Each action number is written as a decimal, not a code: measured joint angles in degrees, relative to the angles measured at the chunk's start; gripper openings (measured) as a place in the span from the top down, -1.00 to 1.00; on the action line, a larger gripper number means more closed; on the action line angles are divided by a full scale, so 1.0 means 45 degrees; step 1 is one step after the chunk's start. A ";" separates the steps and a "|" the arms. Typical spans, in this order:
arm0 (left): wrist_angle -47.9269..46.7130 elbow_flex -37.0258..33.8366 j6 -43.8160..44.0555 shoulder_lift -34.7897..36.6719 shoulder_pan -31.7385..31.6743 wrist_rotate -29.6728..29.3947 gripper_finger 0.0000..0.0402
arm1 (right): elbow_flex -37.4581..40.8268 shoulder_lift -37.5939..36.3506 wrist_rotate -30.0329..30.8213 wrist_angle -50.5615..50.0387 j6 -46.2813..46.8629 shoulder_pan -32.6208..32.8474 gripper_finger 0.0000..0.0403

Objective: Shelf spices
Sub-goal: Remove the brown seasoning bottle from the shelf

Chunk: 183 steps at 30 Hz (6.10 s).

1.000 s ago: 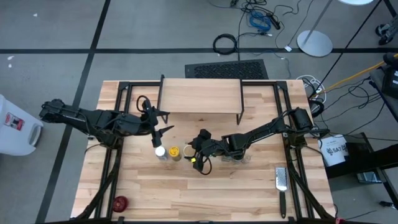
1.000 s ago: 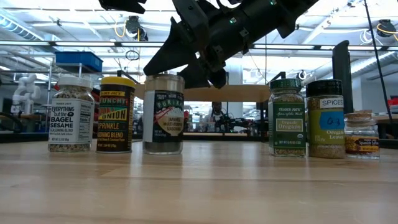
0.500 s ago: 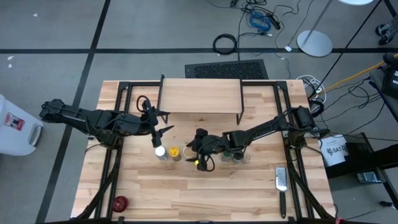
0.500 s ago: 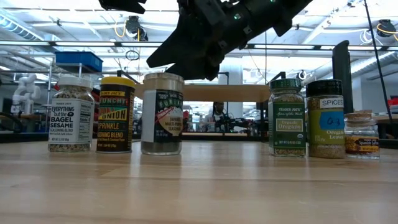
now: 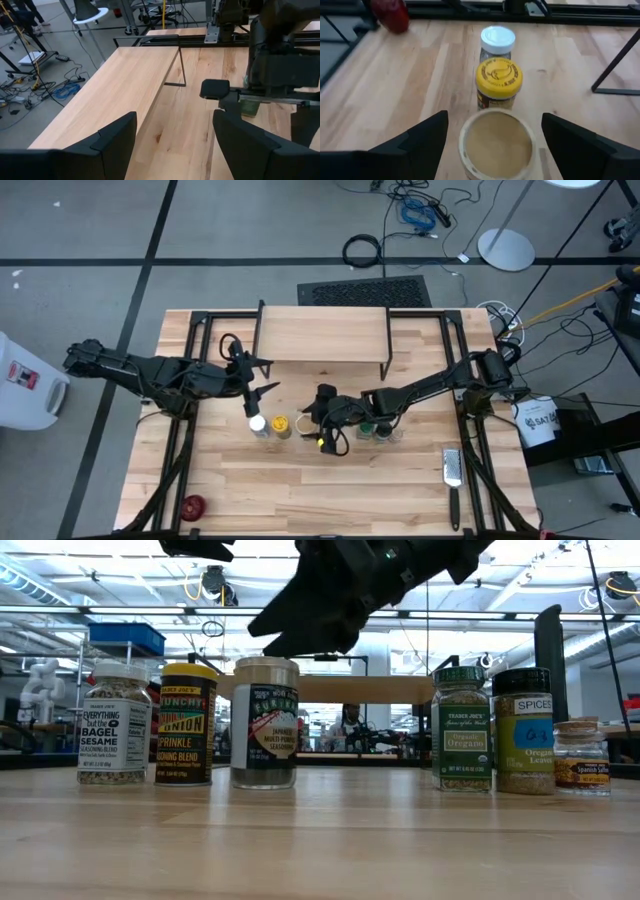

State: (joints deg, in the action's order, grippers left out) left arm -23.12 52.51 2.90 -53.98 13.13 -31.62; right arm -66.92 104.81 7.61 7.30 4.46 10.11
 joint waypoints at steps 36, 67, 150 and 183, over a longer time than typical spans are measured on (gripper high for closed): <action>0.0012 0.0000 0.0189 -0.0005 0.0000 -0.0010 -0.35 | -0.0005 0.0758 -0.0091 -0.0500 0.1882 -0.0316 -0.43; 0.0002 0.0000 0.0165 -0.0010 0.0001 -0.0019 -0.35 | -0.0145 0.1376 -0.0090 0.0504 0.2543 -0.0057 -0.35; -0.0062 0.0000 0.3154 -0.0444 0.2883 0.1953 -0.35 | -0.1025 -0.5378 0.3707 -1.3316 0.6653 0.5114 -0.65; 0.3717 0.0024 0.1939 -0.3702 0.3704 0.0733 -0.35 | -0.1025 -0.5989 0.5335 -1.6089 0.9523 0.6115 -0.65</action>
State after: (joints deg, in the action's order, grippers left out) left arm -6.40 52.62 11.62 -70.64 29.79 -28.32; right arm -71.53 77.87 31.62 -65.10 47.31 37.63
